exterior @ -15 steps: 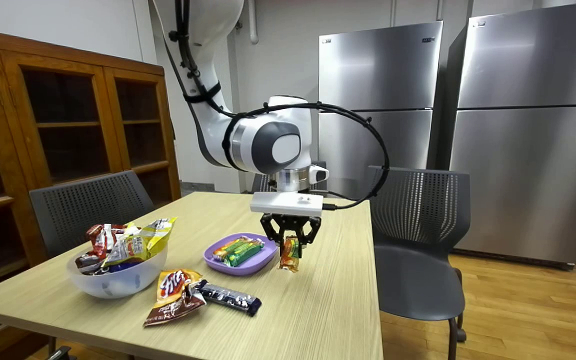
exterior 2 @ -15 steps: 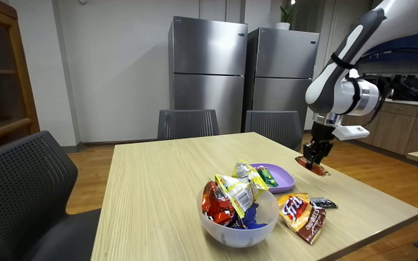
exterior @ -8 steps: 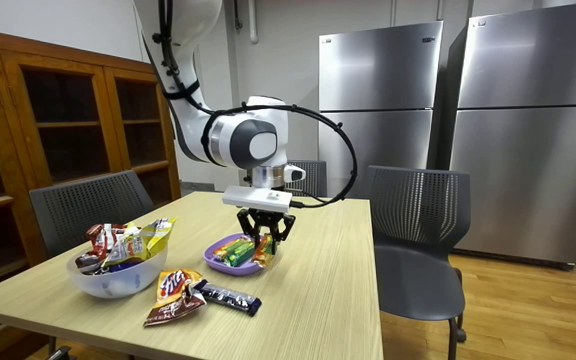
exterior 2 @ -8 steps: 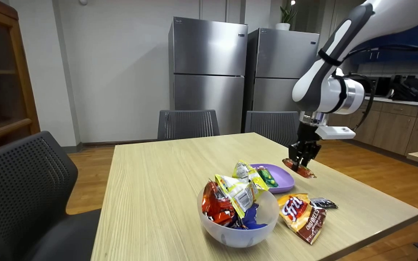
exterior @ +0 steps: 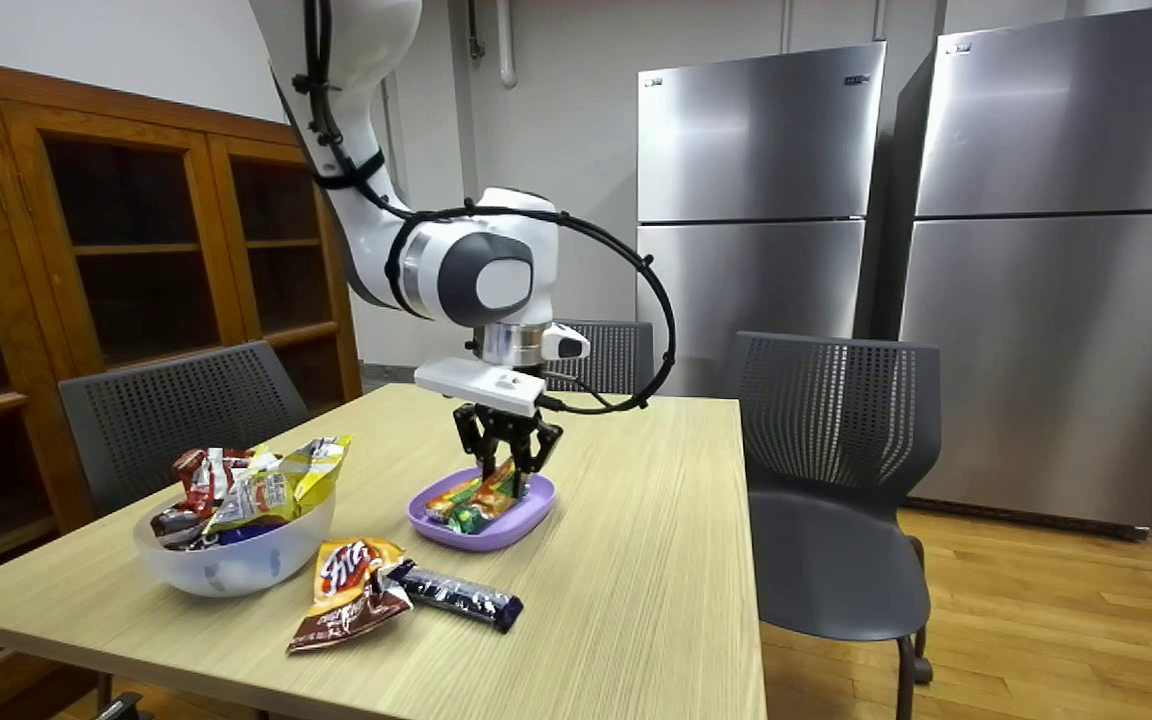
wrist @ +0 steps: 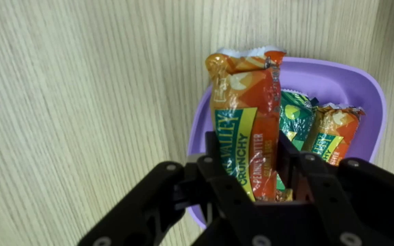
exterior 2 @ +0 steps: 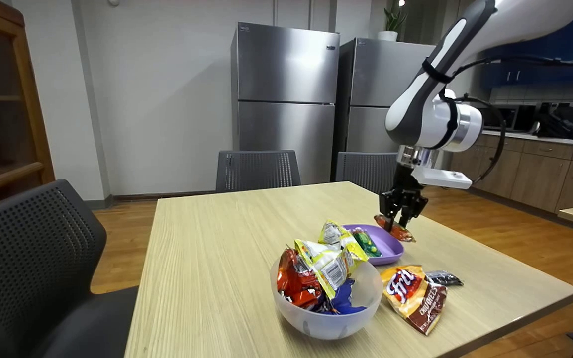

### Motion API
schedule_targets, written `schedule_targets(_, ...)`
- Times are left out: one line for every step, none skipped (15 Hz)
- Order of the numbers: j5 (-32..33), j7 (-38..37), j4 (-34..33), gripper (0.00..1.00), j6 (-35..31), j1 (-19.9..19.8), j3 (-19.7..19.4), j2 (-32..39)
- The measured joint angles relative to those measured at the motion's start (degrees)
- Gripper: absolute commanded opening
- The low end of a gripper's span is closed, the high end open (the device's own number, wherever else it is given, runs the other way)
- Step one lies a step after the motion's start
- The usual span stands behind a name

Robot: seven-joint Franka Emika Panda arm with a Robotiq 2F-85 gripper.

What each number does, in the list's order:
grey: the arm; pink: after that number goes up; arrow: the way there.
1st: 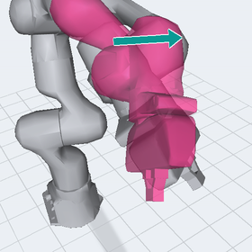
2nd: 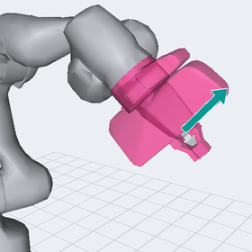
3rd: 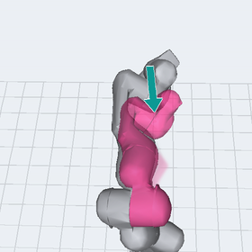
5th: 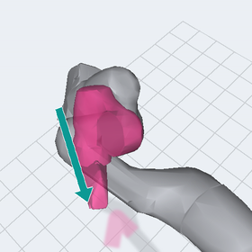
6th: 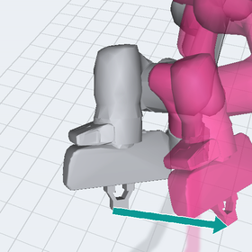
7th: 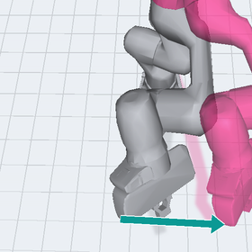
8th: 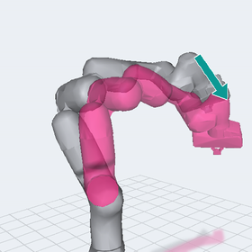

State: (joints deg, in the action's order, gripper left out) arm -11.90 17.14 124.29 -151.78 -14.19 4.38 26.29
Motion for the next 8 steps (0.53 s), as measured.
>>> schedule_targets(-0.2,-1.04,-0.46,0.17,0.21,0.2,0.0,0.22)
schedule_targets(-0.26,-2.19,-0.97,0.17,0.31,0.42,-0.02,0.54)
schedule_targets(-0.27,-3.3,-1.52,0.17,0.48,0.65,-0.07,0.96)
schedule_targets(-0.27,-4.23,-2.03,0.17,0.67,0.84,-0.11,1.4)
schedule_targets(-0.27,-5.18,-2.64,0.17,0.89,1.01,-0.15,1.92)
schedule_targets(-0.27,-6.01,-3.25,0.17,1.12,1.24,-0.27,2.46)
schedule_targets(-0.27,-6.82,-3.77,0.17,1.27,1.5,-0.47,2.99)
schedule_targets(-0.27,-7.63,-4.34,0.17,1.42,1.76,-0.69,3.57)
